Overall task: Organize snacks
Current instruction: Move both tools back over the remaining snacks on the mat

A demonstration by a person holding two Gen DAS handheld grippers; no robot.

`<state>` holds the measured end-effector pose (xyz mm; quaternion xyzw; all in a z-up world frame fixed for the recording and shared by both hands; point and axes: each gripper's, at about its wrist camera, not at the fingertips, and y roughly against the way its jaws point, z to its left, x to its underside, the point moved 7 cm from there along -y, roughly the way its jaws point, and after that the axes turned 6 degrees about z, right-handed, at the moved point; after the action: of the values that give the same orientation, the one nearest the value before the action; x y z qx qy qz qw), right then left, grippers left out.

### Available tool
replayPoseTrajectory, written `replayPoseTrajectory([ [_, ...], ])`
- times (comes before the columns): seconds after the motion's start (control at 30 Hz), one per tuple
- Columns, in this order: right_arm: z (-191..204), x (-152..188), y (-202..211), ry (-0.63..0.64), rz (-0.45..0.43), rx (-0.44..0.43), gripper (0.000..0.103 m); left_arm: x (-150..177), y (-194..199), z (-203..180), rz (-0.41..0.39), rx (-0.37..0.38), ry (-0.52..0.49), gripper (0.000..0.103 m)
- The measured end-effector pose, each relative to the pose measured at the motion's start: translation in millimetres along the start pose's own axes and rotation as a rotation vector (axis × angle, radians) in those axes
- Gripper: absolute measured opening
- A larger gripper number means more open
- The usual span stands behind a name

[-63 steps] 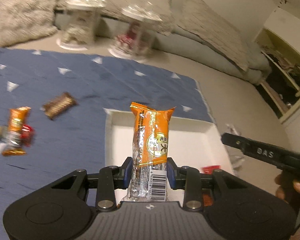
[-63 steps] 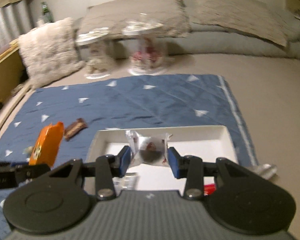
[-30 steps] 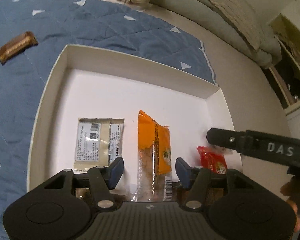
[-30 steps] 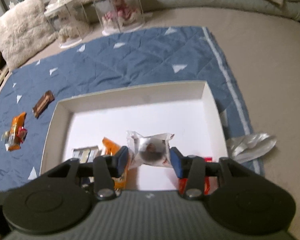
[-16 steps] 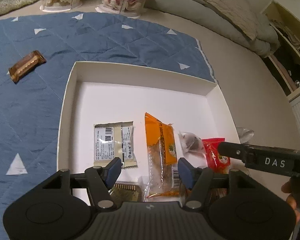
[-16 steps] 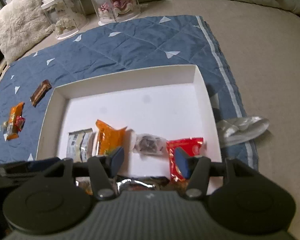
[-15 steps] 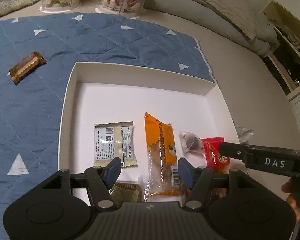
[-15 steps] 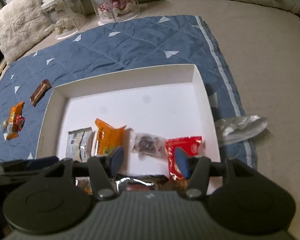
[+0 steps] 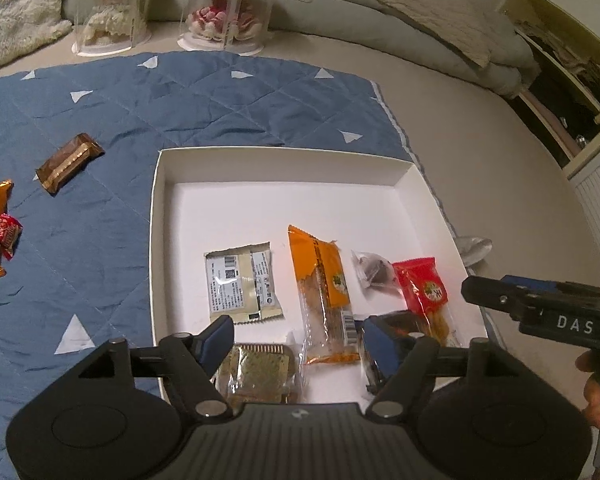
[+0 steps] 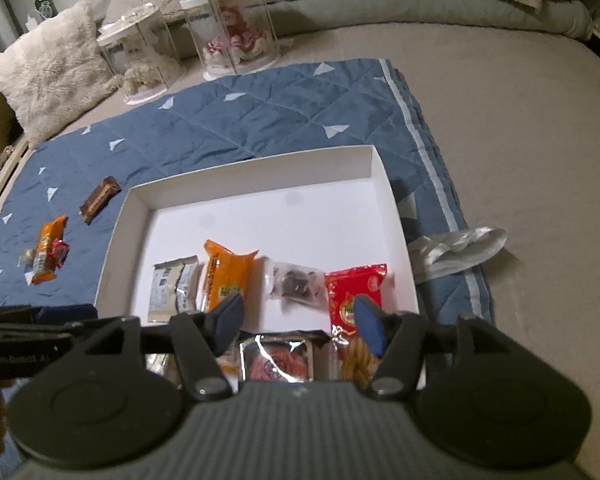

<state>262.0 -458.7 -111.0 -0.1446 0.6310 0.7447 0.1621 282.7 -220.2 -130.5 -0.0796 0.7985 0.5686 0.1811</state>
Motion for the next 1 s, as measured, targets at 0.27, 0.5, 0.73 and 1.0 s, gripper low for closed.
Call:
replayPoseTrajectory([
  [0.27,1,15,21,-0.015,-0.042,-0.001,0.088,10,16,2,0.006,-0.014,-0.034,0.093],
  [0.5,0,25,38,-0.015,-0.096,0.014,0.103,11,30,15,-0.015,-0.017,-0.020,0.103],
  [0.73,9,29,41,0.012,-0.115,0.023,0.103,8,45,31,-0.038,-0.016,-0.035,0.103],
  [1.0,36,16,32,0.040,-0.117,0.005,0.103,-1,71,83,-0.067,-0.099,-0.021,0.103],
])
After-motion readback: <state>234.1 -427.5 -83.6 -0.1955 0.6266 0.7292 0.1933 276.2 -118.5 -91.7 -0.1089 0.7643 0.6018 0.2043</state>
